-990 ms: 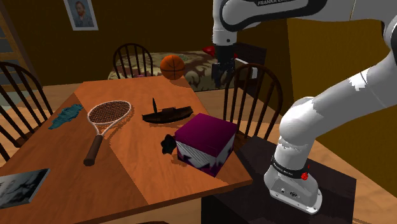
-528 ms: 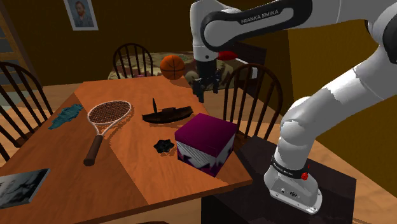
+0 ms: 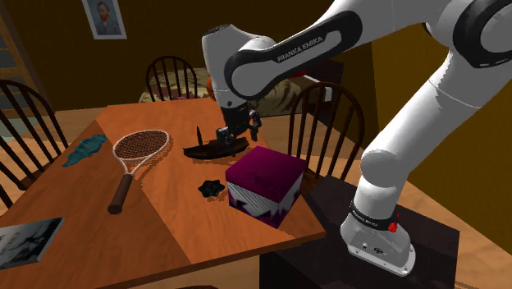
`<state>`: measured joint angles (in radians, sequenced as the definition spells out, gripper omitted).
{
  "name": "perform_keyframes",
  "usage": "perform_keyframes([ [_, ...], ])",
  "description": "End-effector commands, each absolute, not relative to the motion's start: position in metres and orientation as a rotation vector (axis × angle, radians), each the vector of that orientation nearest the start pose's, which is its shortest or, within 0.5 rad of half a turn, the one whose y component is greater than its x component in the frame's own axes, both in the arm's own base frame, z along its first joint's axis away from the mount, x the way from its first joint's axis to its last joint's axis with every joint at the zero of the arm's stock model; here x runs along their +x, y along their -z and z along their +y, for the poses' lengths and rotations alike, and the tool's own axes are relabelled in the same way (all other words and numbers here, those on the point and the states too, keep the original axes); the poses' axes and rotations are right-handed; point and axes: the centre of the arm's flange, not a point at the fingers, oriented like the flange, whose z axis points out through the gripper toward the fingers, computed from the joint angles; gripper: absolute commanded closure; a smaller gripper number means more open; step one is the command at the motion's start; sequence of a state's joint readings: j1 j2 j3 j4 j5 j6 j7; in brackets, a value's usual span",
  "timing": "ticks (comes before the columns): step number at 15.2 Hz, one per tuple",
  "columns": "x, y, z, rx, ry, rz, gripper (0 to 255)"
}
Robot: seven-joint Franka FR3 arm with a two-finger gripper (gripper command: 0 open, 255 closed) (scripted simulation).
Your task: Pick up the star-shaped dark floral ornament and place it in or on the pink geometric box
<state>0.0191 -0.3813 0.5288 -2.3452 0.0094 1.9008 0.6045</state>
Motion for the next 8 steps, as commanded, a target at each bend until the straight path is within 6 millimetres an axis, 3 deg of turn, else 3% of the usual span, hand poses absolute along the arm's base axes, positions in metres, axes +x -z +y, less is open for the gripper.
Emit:
perform_keyframes([
  [1, 0.375, -0.438, 0.256, -3.365, 0.012, 0.223, 0],
  [8, 0.412, -0.382, 0.335, -3.427, 0.036, 0.385, 0],
])
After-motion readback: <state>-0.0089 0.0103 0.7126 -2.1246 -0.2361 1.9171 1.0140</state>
